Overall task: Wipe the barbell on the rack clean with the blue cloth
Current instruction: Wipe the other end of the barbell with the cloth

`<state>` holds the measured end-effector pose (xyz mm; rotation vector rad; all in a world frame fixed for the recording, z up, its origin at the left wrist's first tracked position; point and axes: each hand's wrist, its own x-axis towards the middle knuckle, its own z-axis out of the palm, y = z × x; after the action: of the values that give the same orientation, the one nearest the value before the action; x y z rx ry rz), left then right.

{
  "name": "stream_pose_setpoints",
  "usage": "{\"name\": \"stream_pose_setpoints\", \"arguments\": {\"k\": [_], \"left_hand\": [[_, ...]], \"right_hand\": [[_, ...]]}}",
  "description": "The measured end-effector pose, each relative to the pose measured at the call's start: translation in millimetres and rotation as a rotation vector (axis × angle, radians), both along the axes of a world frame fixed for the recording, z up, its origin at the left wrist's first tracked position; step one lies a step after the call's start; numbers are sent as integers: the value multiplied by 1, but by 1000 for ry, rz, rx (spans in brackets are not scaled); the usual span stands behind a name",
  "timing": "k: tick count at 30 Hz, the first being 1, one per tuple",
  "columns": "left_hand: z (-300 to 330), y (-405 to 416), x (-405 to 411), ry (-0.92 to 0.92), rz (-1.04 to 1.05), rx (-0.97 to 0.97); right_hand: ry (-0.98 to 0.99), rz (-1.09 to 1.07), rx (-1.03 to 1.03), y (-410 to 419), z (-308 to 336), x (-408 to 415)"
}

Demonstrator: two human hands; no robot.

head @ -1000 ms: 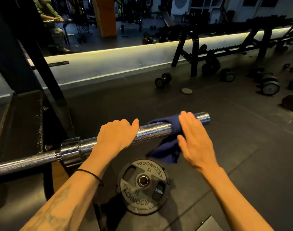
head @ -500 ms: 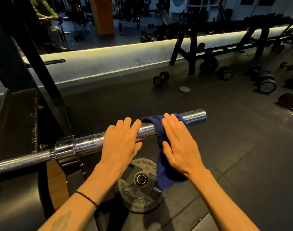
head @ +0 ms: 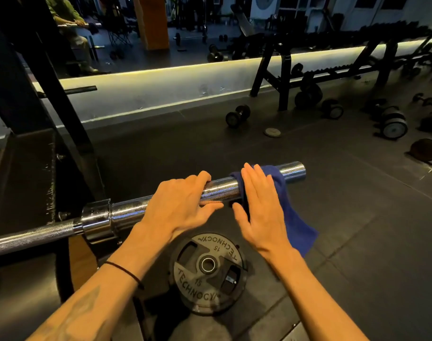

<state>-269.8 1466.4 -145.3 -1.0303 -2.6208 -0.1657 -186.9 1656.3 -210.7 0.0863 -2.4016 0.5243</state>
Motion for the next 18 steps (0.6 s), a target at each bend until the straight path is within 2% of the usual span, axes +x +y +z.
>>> {"name": "stream_pose_setpoints", "arguments": {"k": [2, 4, 8, 10, 12, 14, 18], "left_hand": [[3, 0, -3, -35, -4, -24], [7, -1, -6, -93, -2, -65], [7, 2, -4, -137, 43, -35], [2, 3, 5, -76, 61, 28], [-5, 5, 12, 16, 57, 70], [-11, 9, 16, 84, 61, 82], [-20, 16, 22, 161, 118, 9]], "right_hand": [[-34, 25, 133, 25, 1, 3], [-21, -47, 156, 50, 3, 2], [35, -283, -157, 67, 2, -3], [51, -366, -344, 42, 0, -11], [94, -385, -419, 9, -2, -16], [110, -263, -330, -17, -4, -13], [-3, 55, 39, -6, 0, 1]]}}
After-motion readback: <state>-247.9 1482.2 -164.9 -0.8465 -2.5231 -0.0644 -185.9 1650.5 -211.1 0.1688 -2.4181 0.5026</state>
